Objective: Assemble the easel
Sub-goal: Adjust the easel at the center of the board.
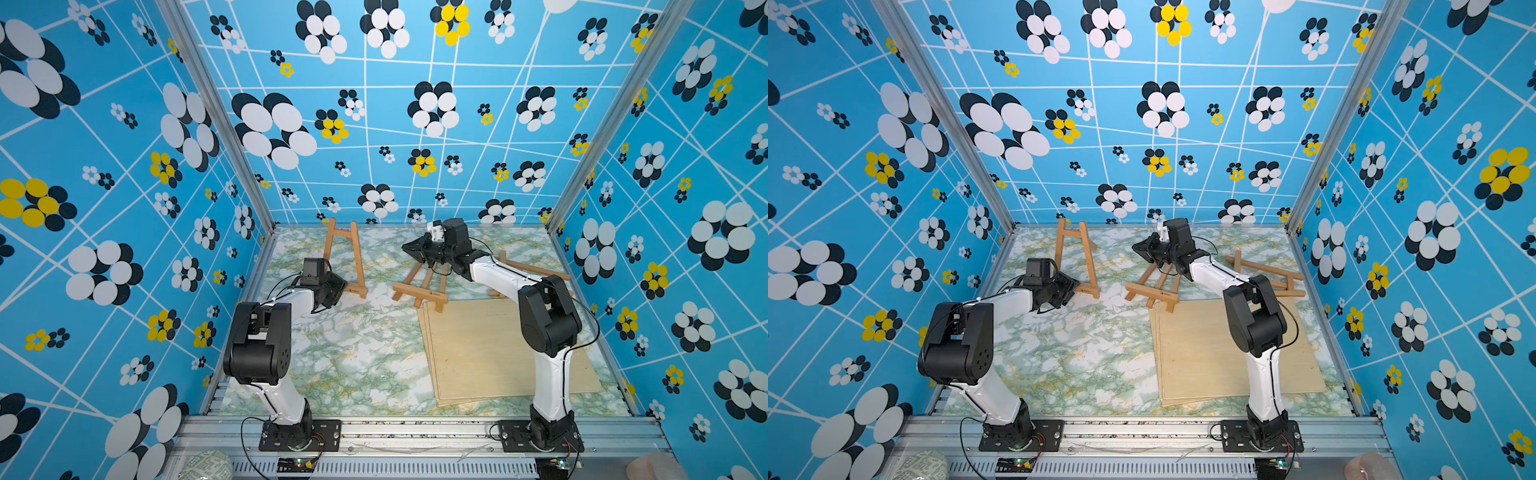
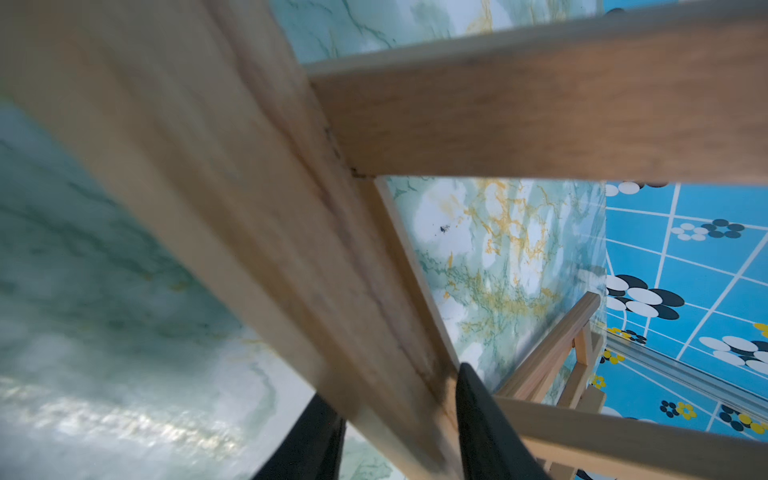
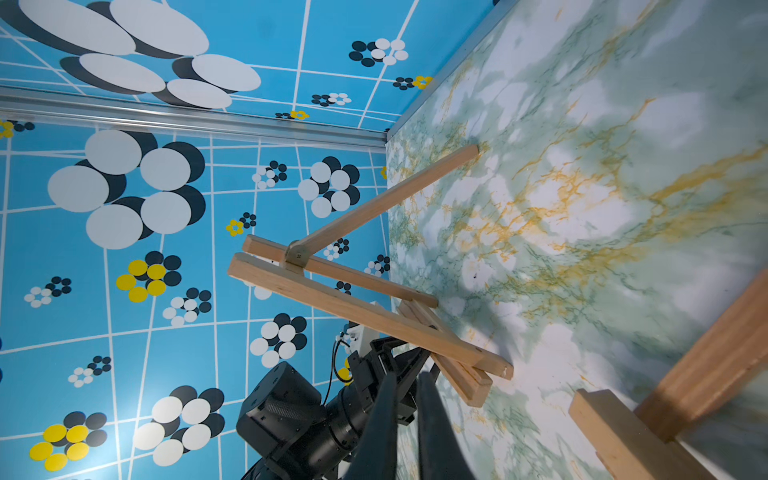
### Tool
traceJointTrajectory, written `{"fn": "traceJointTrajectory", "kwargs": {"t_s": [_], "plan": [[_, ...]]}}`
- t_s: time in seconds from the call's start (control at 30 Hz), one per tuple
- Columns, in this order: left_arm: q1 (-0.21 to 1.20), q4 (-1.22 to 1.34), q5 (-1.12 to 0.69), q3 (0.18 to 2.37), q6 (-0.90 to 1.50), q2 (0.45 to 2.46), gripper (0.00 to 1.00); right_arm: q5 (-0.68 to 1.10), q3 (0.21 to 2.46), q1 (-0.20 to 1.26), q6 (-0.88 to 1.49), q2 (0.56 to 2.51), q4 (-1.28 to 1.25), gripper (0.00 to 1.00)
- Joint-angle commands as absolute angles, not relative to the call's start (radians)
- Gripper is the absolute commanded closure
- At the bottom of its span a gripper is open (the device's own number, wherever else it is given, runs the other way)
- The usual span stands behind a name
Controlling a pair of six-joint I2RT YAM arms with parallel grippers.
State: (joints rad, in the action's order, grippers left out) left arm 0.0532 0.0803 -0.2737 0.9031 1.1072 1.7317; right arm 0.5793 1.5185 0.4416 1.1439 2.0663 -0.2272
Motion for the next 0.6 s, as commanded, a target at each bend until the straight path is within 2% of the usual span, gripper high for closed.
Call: {"fn": "traceJointTrajectory", "kwargs": {"t_s": [0.0, 0.27, 0.37, 0.57], "plan": [[0.081, 0.104, -0.207, 0.879, 1.187, 1.766, 0.63, 0.611, 1.480, 0.424, 1.153, 2.039, -0.280, 0.88], [0.138, 0.157, -0.138, 0.849, 1.301, 1.796, 0.67, 0.645, 1.440, 0.396, 1.154, 2.029, -0.302, 0.88], [0.164, 0.197, -0.085, 0.805, 1.366, 1.791, 0.73, 0.652, 1.430, 0.386, 1.152, 2.025, -0.307, 0.89], [0.183, 0.198, -0.010, 0.786, 1.419, 1.773, 0.74, 0.666, 1.427, 0.377, 1.144, 2.023, -0.303, 0.89]]}}
